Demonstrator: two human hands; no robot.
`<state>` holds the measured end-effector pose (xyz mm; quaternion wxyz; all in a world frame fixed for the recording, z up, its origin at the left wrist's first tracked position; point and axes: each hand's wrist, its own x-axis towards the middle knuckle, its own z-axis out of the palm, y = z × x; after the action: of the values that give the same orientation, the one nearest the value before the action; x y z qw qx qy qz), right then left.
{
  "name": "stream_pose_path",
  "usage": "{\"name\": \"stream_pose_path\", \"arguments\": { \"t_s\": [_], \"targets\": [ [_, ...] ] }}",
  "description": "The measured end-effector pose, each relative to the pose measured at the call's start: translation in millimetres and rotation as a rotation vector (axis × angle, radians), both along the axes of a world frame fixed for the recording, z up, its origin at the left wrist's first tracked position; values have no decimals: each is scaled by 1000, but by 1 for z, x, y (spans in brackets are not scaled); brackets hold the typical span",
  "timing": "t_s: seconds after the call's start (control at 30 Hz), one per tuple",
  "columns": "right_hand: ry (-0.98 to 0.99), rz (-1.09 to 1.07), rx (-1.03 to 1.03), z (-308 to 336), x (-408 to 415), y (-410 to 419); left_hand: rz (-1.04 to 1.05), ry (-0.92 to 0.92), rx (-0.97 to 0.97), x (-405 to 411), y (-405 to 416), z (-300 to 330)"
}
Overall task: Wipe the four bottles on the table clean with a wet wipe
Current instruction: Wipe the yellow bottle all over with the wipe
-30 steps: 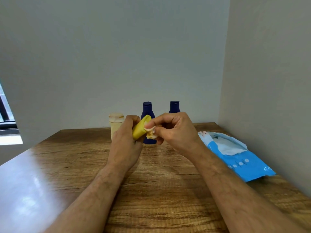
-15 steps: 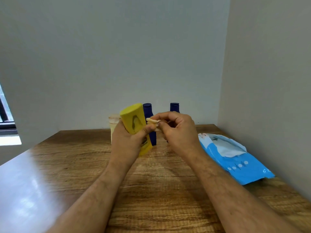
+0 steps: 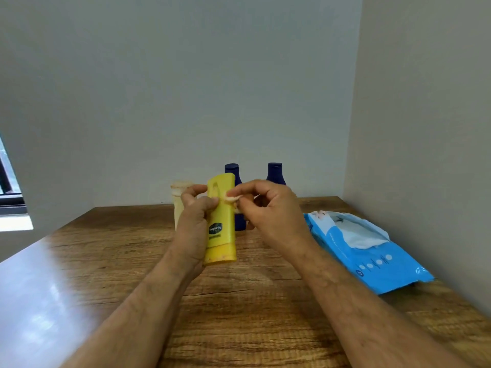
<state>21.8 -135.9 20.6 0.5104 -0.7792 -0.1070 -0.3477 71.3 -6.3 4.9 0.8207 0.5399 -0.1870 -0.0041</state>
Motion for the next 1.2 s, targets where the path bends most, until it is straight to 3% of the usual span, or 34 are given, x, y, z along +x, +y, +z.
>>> {"name": "stream_pose_path", "arguments": {
  "t_s": [0.13,0.4,0.57,0.63,0.83,1.07,1.2],
  "targets": [
    [-14,-127,66,0,5,-8,-198,-13,-66,-11,-7,5],
    [-25,-38,57,0,-1,0,-63,-78,-190,-1,0,1],
    [-33,-161,98,-1,3,-5,-202,-74,-207,2,2,-1],
    [-34,-160,123,0,4,-7,-208,-88,-112,2,2,-2],
    [-23,-146,84,2,2,-5,-32,-435,403,1,-5,-5],
    [-4,-109,257,4,5,-12,154,-431,455,3,-8,-6],
    [25,-64,151,2,4,-7,118,-374,376,3,-6,-6]
  ]
}}
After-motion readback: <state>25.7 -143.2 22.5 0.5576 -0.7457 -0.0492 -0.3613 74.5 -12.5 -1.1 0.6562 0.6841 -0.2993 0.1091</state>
